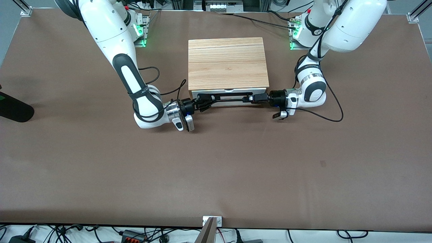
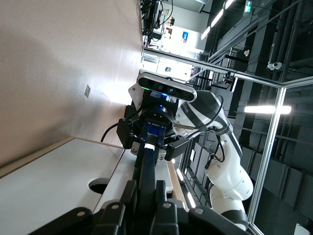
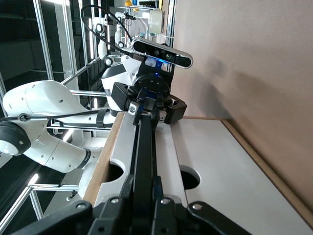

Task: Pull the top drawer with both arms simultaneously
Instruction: 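Pull the handle outward with both grippers, sliding the drawer open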

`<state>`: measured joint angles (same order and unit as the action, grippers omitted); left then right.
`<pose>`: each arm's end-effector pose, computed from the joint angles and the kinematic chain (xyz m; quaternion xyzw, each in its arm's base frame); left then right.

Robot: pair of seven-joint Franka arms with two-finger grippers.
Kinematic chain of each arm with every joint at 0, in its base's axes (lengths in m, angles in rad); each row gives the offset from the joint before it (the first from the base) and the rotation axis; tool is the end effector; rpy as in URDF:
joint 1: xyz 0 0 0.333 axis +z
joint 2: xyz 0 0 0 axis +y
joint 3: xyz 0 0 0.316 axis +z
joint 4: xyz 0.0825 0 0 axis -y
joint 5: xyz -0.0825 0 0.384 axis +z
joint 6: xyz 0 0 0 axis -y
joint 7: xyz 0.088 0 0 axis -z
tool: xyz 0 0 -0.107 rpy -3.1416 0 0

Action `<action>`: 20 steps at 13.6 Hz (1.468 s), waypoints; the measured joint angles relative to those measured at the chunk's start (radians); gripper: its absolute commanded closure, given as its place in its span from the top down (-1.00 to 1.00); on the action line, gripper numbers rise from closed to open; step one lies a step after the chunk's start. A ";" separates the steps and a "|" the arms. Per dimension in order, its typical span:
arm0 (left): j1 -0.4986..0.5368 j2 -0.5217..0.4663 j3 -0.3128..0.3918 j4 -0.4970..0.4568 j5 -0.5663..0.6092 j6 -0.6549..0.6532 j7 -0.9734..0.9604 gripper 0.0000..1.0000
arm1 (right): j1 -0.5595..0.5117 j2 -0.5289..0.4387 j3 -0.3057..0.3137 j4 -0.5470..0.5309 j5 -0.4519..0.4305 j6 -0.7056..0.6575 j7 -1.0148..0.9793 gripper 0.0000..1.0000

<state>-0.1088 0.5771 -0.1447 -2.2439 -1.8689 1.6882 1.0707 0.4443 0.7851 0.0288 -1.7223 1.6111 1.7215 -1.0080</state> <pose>0.4624 -0.2187 0.1387 0.6788 0.1039 -0.0453 0.7256 0.5289 0.3726 0.1590 -0.7181 -0.1512 0.0917 0.6730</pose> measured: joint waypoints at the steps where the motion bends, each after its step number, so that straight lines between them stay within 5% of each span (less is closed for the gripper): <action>1: 0.002 0.001 0.000 0.001 -0.003 0.001 0.002 -0.69 | 0.000 0.006 0.000 0.012 -0.001 0.000 0.000 -0.88; 20: 0.018 0.077 0.002 0.182 -0.014 0.083 0.088 -0.68 | -0.016 0.136 -0.016 0.258 -0.005 0.043 0.026 -0.88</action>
<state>-0.0905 0.6540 -0.1426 -2.0619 -1.8826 1.7713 1.1591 0.4284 0.9211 0.0128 -1.4647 1.6062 1.7645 -0.9825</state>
